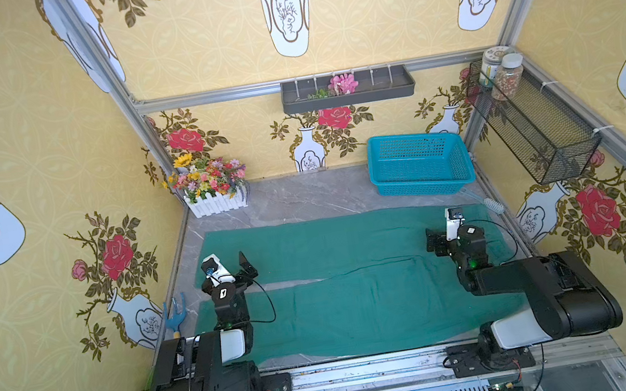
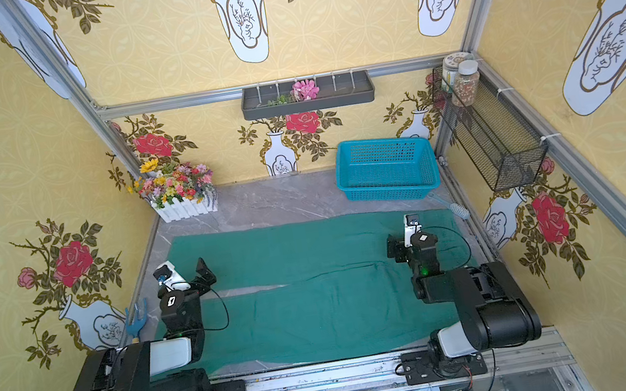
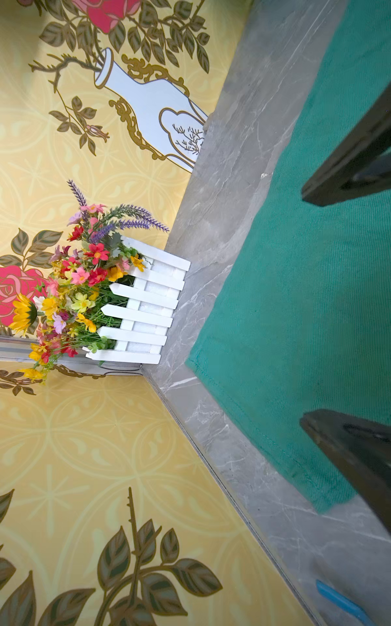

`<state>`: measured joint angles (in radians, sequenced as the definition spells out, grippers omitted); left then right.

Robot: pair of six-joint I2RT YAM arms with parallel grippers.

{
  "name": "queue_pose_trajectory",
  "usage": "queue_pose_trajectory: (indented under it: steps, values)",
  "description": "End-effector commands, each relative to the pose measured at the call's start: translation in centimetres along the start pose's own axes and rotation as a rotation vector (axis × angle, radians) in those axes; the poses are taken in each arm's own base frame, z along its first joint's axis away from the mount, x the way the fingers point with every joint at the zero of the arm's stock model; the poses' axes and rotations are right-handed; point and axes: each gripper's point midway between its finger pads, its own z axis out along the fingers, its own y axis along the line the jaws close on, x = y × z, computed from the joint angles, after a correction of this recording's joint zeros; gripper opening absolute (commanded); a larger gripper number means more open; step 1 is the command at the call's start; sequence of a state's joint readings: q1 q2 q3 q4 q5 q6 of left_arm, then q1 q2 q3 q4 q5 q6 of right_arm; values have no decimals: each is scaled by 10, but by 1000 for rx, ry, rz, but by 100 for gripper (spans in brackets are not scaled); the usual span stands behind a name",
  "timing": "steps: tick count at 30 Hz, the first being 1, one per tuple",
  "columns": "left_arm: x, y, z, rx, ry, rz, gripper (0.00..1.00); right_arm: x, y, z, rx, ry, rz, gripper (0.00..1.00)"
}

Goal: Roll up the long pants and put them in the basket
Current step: Fold the long pant at the center of the board.

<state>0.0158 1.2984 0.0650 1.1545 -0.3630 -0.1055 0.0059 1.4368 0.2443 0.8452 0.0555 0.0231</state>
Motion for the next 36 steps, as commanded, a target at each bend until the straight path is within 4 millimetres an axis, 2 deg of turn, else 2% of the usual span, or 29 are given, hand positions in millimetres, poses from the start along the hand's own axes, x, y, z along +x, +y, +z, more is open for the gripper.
queue_pose_trajectory:
  steps: [1, 23, 25, 27, 29, 31, 34, 36]
  values:
    - [-4, -1, -1, 7, -17, -1, 100, -11, 1, -1, -6, -44, 5, 97]
    - [-5, 0, -1, 5, -22, 0, 100, -13, 0, -2, 0, -54, 2, 97]
    - [-11, 4, -5, -26, -47, -13, 100, -23, -6, -9, 53, -75, 9, 97]
    - [-15, -2, -14, 7, -71, 0, 100, -40, -9, -21, 87, -75, 3, 97]
    - [-34, -1, -19, -37, -134, 11, 100, -59, -12, -33, 109, -81, 25, 97]
    - [-45, 1, -24, -64, -146, -4, 100, -73, -18, -43, 141, -74, 118, 97]
    - [-64, 10, -27, -142, -124, -79, 100, -76, -36, -60, 260, 40, 355, 97]
    - [-70, 17, -29, -200, -81, -146, 100, -70, -34, -65, 270, 159, 415, 97]
